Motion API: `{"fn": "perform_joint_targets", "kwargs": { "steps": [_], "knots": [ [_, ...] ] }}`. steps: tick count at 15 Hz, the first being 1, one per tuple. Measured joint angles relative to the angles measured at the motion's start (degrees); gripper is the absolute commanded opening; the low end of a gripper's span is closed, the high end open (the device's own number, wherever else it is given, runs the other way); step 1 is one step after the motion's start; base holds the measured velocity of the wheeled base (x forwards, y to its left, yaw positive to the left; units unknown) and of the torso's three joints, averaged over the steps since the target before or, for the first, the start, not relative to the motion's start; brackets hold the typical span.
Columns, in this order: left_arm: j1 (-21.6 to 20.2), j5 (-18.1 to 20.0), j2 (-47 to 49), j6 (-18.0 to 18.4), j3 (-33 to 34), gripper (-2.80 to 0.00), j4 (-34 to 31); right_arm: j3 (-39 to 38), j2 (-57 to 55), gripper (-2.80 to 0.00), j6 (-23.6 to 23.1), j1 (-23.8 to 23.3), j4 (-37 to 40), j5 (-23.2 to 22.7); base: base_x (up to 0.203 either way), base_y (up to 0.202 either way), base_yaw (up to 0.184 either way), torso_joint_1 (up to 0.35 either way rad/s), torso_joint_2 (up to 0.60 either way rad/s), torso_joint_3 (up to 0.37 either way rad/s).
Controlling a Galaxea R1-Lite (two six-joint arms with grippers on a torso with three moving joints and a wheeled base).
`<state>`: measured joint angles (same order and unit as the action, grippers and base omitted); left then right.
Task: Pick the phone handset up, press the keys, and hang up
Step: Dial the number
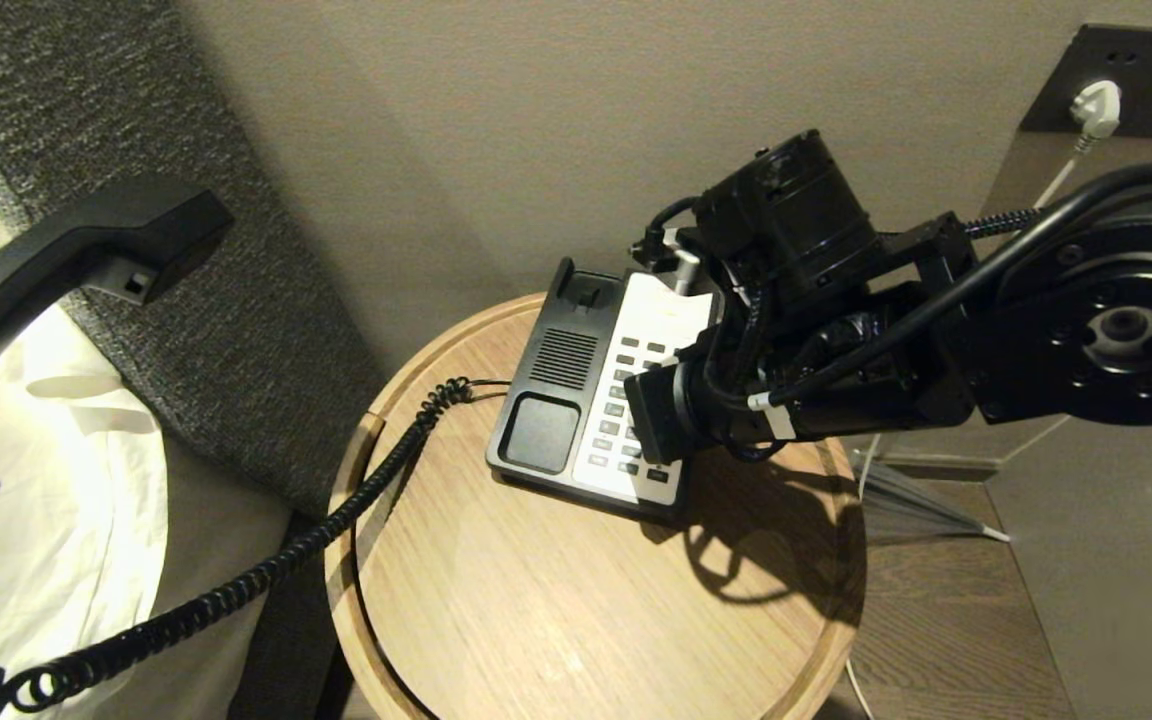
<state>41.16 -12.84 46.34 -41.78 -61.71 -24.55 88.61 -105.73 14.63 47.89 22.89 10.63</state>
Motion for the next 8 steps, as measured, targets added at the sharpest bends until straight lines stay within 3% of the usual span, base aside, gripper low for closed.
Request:
{"fn": "perform_joint_targets", "kwargs": {
  "steps": [8],
  "knots": [
    [0.0,0.0,-0.2,0.0,0.4,-2.80,0.0,0.3,1.4,-2.80,0.0,0.1,1.0,0.1,0.000,0.000,0.000,0.000,0.00,0.000]
  ]
}}
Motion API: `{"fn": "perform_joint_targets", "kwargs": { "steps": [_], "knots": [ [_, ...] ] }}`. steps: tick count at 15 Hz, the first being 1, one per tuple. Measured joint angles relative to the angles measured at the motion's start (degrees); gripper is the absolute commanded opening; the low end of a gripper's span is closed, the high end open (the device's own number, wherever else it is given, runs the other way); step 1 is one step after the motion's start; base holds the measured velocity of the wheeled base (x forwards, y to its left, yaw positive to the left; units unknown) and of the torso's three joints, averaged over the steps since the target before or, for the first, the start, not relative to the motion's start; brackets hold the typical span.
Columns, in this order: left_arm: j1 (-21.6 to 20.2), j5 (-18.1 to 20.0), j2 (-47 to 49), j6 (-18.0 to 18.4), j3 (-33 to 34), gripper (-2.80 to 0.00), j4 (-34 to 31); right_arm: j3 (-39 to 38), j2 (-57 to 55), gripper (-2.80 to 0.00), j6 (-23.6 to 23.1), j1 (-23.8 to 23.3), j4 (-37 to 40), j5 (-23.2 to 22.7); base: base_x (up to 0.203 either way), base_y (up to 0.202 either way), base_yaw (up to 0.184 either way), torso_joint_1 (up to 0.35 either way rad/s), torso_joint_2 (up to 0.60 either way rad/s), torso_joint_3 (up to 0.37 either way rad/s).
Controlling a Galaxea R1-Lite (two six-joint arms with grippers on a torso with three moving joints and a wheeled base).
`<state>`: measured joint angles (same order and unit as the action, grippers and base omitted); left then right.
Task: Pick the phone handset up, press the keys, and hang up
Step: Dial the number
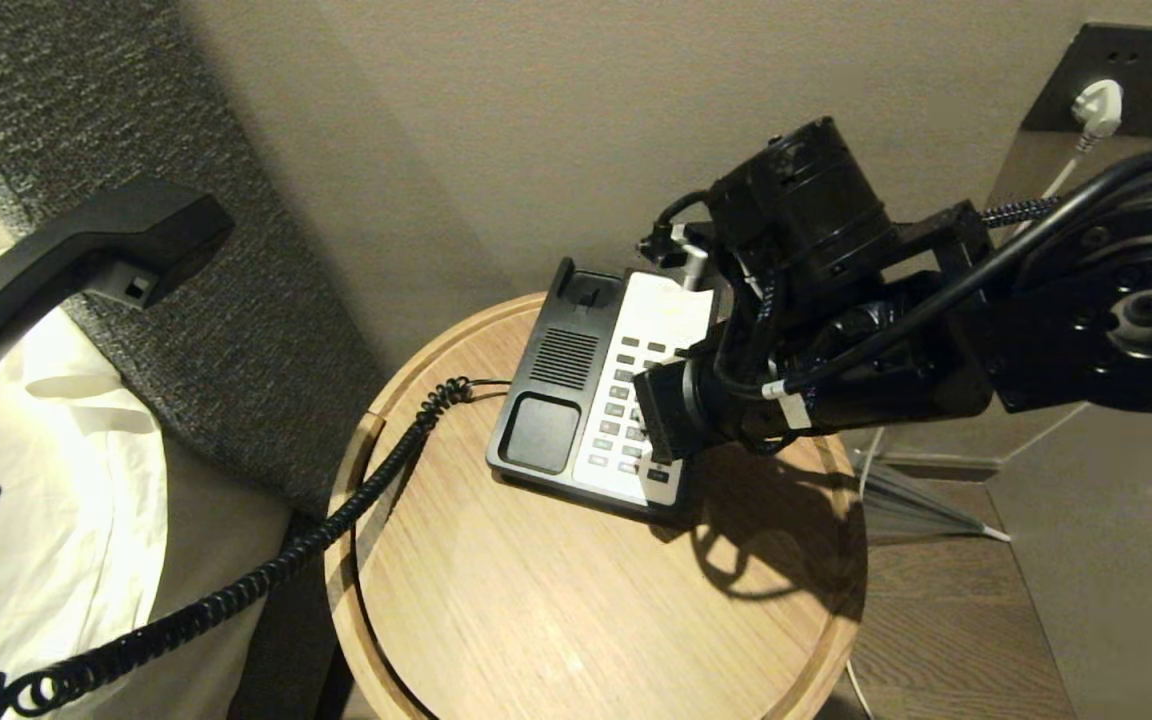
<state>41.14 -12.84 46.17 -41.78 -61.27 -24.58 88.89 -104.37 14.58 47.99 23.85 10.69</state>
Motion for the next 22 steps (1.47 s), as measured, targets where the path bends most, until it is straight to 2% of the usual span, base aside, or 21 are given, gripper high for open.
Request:
{"fn": "perform_joint_targets", "kwargs": {
  "steps": [6,22],
  "knots": [
    [0.0,0.0,-0.2,0.0,0.6,-2.80,0.0,-1.1,2.9,-2.80,0.4,2.0,6.8,-0.9,0.000,0.000,0.000,0.000,0.00,0.000],
    [0.0,0.0,-0.7,0.0,0.7,-2.80,0.1,-3.1,1.9,-2.80,0.5,3.1,6.1,-0.3,0.000,0.000,0.000,0.000,0.00,0.000]
  ]
}}
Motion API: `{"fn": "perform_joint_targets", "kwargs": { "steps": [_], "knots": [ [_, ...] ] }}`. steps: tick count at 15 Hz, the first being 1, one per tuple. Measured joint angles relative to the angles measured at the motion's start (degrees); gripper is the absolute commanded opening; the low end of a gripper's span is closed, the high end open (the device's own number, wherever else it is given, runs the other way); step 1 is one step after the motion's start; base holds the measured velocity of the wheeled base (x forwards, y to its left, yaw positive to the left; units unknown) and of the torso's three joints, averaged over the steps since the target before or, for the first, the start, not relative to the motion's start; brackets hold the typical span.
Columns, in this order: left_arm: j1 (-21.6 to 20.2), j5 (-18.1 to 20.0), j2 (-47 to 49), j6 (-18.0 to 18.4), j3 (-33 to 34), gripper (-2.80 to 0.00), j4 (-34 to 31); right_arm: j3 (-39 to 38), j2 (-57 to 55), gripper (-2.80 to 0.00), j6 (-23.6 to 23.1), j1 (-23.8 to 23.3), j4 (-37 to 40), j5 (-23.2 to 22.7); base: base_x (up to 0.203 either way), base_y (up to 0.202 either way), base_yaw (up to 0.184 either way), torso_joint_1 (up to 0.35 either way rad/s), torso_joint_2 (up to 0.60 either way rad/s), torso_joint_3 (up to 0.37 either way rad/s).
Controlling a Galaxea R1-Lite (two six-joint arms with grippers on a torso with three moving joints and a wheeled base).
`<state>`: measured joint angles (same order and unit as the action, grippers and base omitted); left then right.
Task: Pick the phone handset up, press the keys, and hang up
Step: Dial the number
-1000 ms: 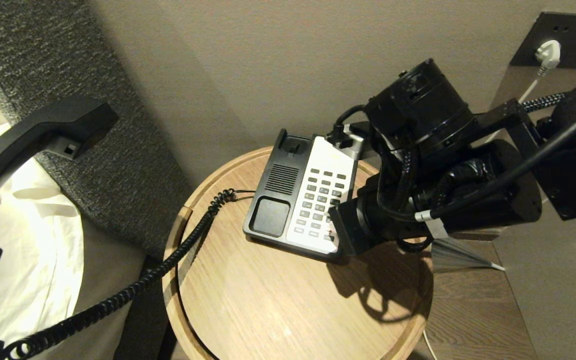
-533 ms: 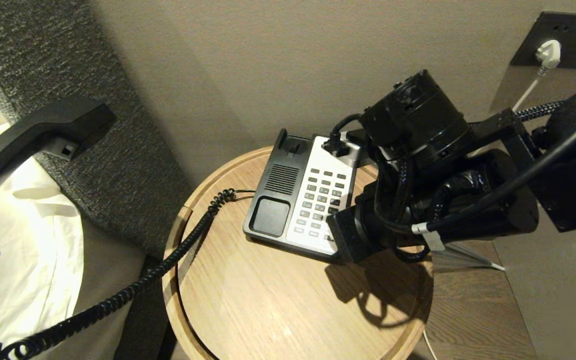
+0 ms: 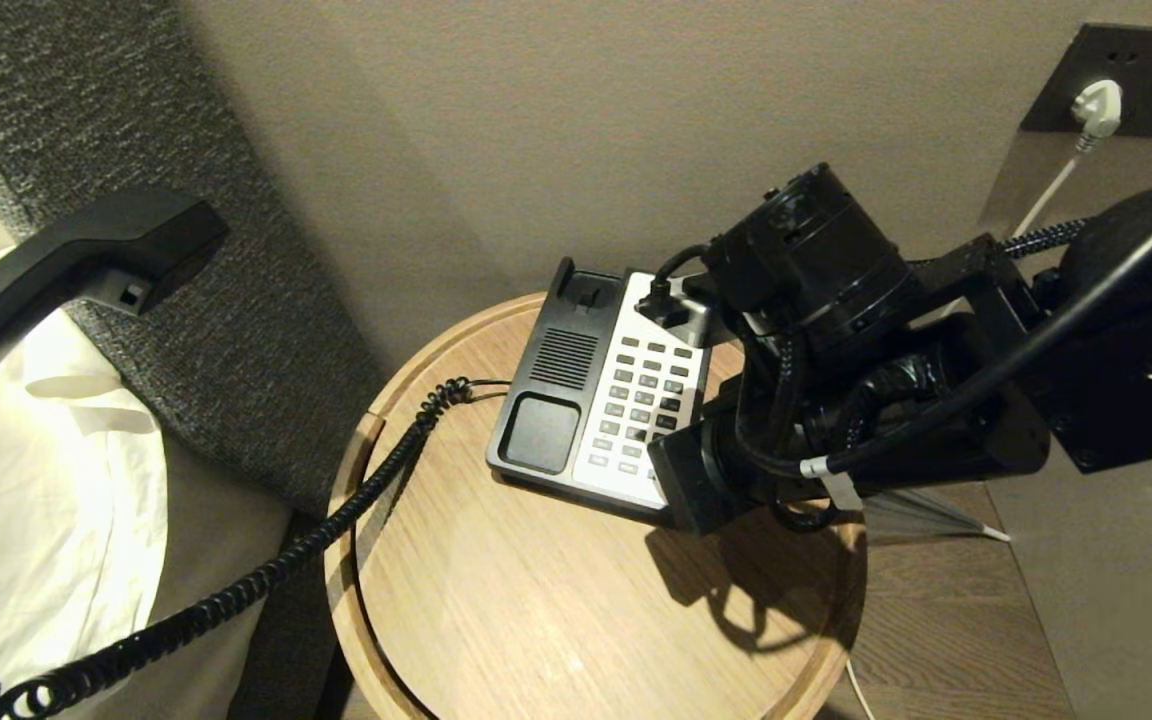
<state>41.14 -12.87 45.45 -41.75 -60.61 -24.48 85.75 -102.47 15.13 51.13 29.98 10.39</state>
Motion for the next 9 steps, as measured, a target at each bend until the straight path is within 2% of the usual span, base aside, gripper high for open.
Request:
{"fn": "perform_joint_targets", "kwargs": {
  "steps": [9],
  "knots": [
    [0.0,0.0,-0.1,0.0,-0.2,-2.80,0.0,-0.5,-0.9,-2.80,-0.1,0.0,-1.0,0.0,0.000,0.000,0.000,0.000,0.00,0.000]
  ]
}}
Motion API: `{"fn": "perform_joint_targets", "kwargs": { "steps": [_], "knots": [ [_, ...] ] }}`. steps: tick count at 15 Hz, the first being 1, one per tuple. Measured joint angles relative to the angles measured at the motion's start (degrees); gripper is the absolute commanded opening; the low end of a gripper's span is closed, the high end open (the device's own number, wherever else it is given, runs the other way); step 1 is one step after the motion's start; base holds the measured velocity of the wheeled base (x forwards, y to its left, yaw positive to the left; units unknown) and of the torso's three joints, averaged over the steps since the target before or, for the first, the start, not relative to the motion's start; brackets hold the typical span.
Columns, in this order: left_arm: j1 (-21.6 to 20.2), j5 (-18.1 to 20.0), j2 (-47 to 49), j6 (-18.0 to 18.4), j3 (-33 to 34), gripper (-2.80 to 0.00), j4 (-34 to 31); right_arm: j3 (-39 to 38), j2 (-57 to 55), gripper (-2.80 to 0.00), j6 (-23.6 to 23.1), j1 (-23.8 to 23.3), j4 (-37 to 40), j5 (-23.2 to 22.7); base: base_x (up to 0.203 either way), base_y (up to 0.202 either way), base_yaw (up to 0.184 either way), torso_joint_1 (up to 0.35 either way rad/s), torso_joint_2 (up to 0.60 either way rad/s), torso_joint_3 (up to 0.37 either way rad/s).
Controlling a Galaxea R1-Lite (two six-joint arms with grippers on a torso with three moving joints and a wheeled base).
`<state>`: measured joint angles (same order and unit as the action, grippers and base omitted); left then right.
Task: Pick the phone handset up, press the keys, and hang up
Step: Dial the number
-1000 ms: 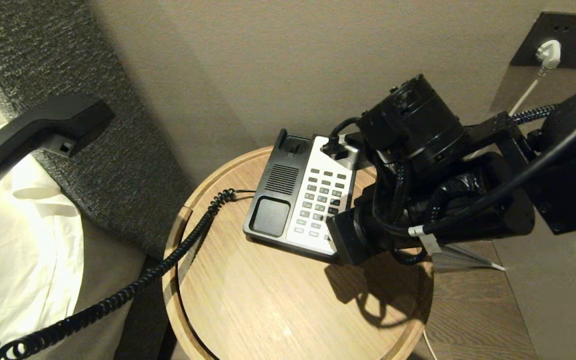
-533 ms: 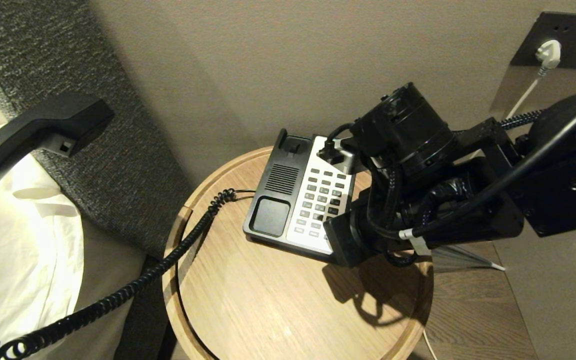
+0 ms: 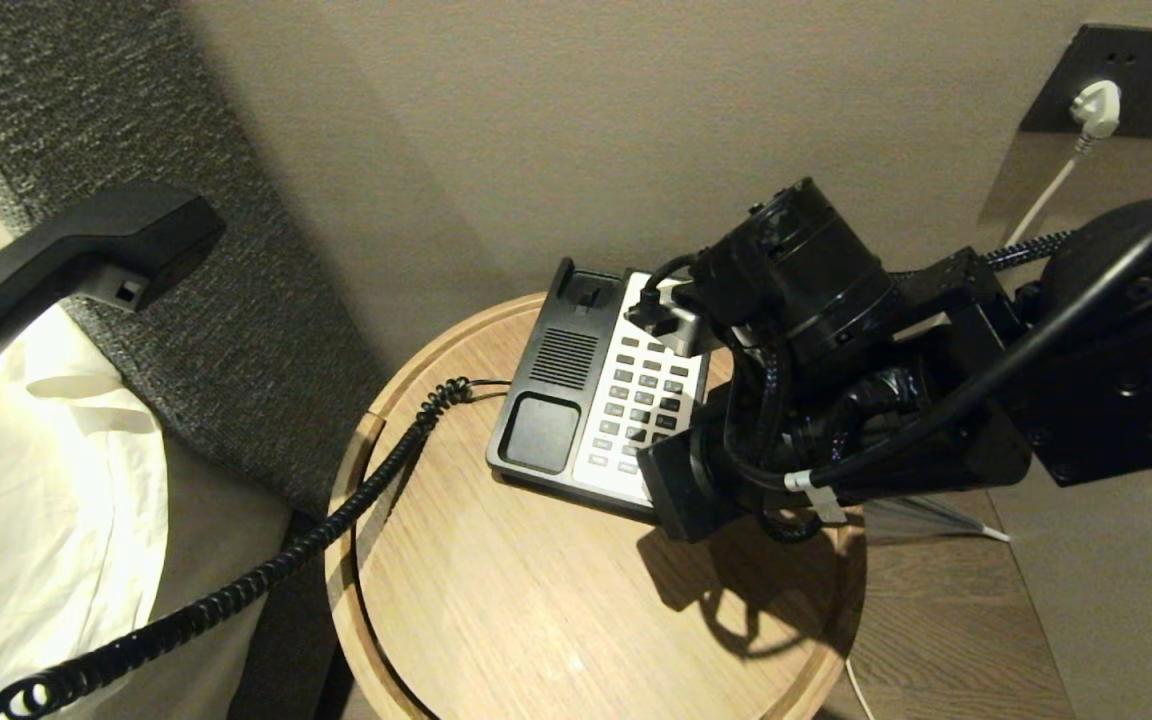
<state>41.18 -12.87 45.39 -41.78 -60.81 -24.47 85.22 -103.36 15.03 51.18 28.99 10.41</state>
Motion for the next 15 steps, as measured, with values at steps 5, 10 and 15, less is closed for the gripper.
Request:
{"fn": "perform_joint_targets", "kwargs": {
  "steps": [5,10,15],
  "knots": [
    [0.0,0.1,-0.5,0.0,0.7,-2.80,0.0,-0.1,0.8,-2.80,0.0,0.0,0.5,0.1,0.000,0.000,0.000,0.000,0.00,0.000],
    [0.0,0.0,-0.7,0.0,1.0,-2.80,0.0,-0.5,2.4,-2.80,0.2,0.0,0.7,0.1,0.000,0.000,0.000,0.000,0.00,0.000],
    [0.0,0.1,-0.5,0.1,0.7,-2.80,-0.2,-0.1,2.4,-2.80,0.1,0.0,0.2,0.2,0.000,0.000,0.000,0.000,0.00,0.000]
  ]
}}
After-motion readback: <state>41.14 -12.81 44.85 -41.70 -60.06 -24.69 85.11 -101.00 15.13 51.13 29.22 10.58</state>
